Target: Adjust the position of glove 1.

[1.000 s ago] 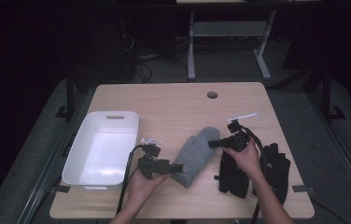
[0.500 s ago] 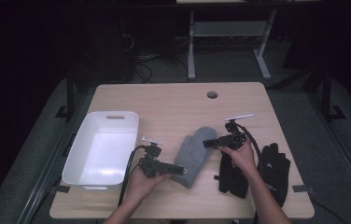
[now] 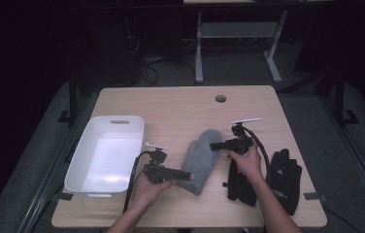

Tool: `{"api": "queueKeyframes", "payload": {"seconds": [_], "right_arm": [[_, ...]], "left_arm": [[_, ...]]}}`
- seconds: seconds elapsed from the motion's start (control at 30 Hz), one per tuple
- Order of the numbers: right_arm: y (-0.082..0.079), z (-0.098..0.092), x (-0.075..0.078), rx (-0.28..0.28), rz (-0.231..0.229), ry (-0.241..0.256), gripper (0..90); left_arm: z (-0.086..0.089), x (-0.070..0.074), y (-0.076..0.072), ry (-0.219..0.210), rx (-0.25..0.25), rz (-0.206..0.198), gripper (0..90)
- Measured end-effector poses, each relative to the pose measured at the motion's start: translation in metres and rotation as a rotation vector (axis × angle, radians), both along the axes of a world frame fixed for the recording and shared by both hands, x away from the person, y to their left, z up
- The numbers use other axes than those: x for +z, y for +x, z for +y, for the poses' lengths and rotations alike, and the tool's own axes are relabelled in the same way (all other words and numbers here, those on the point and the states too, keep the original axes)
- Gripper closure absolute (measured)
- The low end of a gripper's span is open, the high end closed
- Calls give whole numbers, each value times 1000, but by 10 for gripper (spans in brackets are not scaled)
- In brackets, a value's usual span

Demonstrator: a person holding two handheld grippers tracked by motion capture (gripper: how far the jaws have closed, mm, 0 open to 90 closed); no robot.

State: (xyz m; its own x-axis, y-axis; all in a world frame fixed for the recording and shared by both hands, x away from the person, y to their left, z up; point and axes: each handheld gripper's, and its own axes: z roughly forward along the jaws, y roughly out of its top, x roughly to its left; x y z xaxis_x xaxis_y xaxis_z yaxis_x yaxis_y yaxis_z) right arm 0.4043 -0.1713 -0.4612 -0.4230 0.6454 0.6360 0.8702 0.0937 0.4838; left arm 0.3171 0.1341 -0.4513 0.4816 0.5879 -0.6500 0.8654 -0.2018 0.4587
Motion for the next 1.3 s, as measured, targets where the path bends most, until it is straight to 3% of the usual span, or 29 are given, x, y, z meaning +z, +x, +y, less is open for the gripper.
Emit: {"api": "queueKeyframes", "payload": {"seconds": [0.3,0.37,0.43,0.53,0.7,0.83,0.9,1.0,1.3], "right_arm": [[-3,-4,10,-6,-12,5,763],[-3,-3,10,-2,-20,-17,764],[-3,-2,9,-1,-16,-34,764],[-3,-2,7,-5,-12,-33,764],[-5,-3,8,6,-14,-44,764],[-6,-1,9,7,-23,-49,763],[-6,-1,10,4,-20,-50,763],[-6,0,11,5,-24,-44,764],[-9,0,24,12,-45,-45,764]], "left_arm": [[-1,-2,1,-20,-10,11,504],[-1,-4,2,-34,-2,27,467],[0,-6,3,-55,-12,63,375],[0,-6,3,-70,-20,80,292],[2,-9,4,-47,-35,102,228],[-3,-13,5,-59,-52,127,241],[-3,-15,5,-67,-61,134,302],[-2,-13,3,-63,-57,111,419],[-3,-4,-3,-62,-56,68,463]]}}
